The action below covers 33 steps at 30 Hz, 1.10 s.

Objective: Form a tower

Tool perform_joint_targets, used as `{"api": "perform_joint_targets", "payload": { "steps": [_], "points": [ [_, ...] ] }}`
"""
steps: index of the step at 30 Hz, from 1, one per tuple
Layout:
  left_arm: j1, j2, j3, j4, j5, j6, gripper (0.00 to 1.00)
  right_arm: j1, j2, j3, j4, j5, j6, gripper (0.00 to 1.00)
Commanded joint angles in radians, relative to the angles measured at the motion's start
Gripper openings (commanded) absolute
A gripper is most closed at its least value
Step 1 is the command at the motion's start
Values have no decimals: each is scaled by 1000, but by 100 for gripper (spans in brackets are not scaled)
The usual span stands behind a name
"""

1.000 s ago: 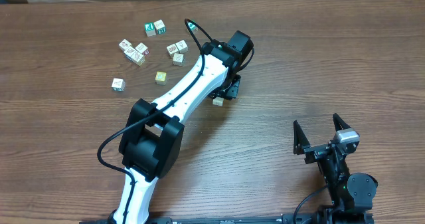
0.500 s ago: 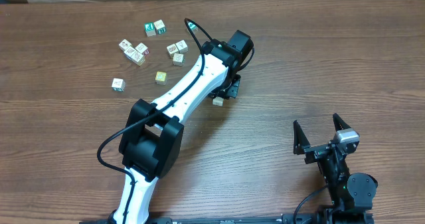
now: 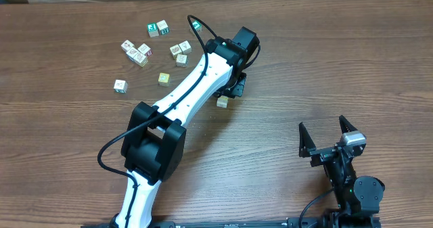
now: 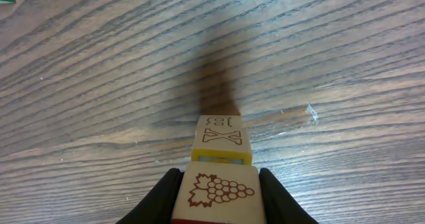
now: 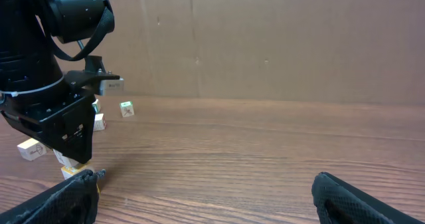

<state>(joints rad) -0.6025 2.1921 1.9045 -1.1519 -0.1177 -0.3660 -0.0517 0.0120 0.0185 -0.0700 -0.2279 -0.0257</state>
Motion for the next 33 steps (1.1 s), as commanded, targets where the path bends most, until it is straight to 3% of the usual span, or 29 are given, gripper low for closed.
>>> {"api": "perform_joint_targets", "payload": {
  "steps": [1, 14, 33],
  "points": [
    [-6, -8, 8, 10, -16, 4, 28, 4, -9, -11, 5, 10, 2, 100],
    [-6, -8, -36, 39, -17, 4, 31, 4, -9, -10, 5, 10, 2, 100],
    [3, -10, 12, 31, -16, 5, 55, 4, -9, -10, 5, 10, 2, 100]
  ]
}}
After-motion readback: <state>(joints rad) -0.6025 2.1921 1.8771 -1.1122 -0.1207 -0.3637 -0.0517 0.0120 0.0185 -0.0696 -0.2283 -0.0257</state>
